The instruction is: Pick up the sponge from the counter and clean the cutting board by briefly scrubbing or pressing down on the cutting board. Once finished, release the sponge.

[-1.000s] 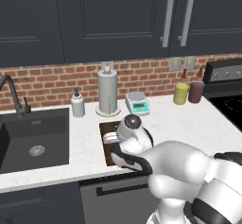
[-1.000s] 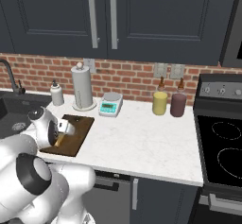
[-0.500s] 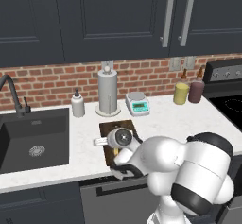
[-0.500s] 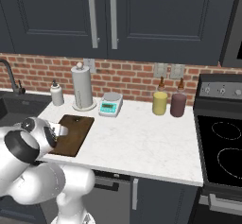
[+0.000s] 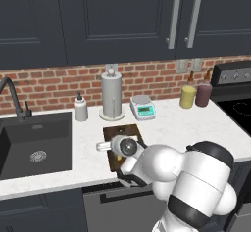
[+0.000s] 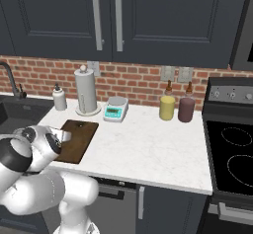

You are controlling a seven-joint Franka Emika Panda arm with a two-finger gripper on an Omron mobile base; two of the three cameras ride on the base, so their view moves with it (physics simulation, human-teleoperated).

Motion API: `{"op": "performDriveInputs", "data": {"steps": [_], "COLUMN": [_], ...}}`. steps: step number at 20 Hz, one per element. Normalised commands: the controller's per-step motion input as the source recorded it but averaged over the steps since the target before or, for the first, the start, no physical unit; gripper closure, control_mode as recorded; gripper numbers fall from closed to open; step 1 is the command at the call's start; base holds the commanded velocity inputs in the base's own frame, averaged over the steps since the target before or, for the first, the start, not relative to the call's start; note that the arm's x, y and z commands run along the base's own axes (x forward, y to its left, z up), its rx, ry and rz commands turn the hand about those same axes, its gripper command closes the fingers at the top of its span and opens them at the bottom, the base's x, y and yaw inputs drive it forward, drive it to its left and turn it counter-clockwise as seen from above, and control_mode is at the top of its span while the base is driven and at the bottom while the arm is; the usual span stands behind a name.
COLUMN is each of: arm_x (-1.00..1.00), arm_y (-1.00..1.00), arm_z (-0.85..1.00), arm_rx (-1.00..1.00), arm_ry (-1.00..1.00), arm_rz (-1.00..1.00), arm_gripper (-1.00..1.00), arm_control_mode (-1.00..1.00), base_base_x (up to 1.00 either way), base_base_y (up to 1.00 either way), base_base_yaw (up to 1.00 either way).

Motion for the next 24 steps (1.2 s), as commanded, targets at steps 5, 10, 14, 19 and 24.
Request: {"op": "performDriveInputs", "data": {"steps": [5,10,14,19,24], "arm_x": [0.60,0.83,0.59,-0.05,-0.52], "arm_y": [-0.31,-0.16,-0.19,-0.12,-0.01], "arm_z": [0.00,0.00,0.00,-0.03,-0.03], "arm_rx": [0.03,0.02,0.00,0.00,0.00], "arm_ry": [0.00,0.00,-0.01,-0.09,-0.05], "arm_rz": [0.00,0.00,0.00,0.00,0.00], "arm_gripper": [1.00,1.00,1.00,1.00,1.00], "arm_control_mode": [-1.00,-1.00,-1.00,-1.00,-1.00], "base_base_x": [0.00,0.00,0.00,0.00,0.00], "base_base_y": [0.00,0.00,0.00,0.00,0.00], "base_base_yaw": [0.00,0.00,0.00,0.00,0.00]}}
